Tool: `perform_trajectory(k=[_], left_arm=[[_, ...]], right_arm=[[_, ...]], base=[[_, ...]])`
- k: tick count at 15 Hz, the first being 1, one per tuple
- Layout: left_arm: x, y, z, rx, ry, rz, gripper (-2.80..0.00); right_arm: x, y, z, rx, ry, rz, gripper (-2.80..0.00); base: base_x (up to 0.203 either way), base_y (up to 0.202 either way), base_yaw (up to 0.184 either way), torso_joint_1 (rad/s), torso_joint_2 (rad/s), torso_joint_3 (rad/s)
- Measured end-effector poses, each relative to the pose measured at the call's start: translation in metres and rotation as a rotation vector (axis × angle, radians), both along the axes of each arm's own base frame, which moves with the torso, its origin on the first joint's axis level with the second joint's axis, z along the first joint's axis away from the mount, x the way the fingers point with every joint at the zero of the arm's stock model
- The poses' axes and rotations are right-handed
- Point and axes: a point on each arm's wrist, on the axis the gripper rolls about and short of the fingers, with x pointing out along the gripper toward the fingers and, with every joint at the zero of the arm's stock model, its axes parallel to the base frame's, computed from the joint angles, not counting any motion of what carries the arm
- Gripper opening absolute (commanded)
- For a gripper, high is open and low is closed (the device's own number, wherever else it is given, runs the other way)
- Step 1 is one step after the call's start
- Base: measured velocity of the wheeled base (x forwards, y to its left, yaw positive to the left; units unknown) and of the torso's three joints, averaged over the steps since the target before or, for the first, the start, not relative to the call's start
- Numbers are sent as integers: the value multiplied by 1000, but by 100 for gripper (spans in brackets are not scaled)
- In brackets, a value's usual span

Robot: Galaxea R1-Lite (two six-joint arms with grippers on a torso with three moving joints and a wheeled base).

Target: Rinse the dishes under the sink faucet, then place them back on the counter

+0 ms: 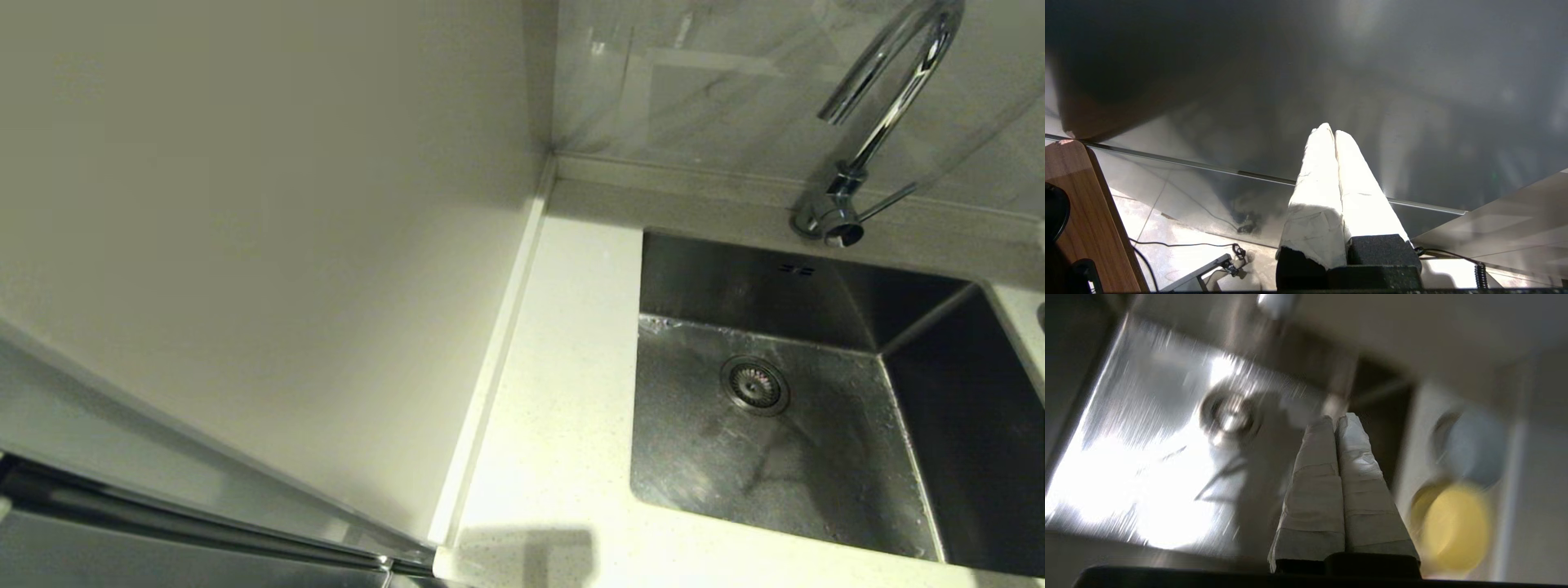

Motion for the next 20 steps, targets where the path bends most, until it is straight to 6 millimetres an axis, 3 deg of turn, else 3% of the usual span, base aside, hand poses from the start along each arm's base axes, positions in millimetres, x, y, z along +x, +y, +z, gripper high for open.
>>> perform_trajectory(k=[4,6,9,12,14,16,20], left_arm=[[0,0,0,0,0,0,-280],[0,0,0,0,0,0,-280],[0,0,0,0,0,0,-280],[0,0,0,0,0,0,-280],[0,0,0,0,0,0,-280],[0,0,0,0,0,0,-280],[0,0,0,0,0,0,-280]], right_arm=[[-85,14,-79,116,65,3,-280],[-132,21,-111,175,-17,20,-280],[-180,24,-165,257,-140,27,-280],[-199,25,-218,286,-277,67,-280],[-206,26,-230,256,-369,150,-280],[-209,27,-244,203,-318,211,-280],[-211,28,-248,169,-324,246,-280]], base=[[0,0,0,0,0,0],[0,0,0,0,0,0],[0,0,0,0,0,0],[0,0,0,0,0,0],[0,0,0,0,0,0],[0,0,0,0,0,0],[0,0,0,0,0,0]])
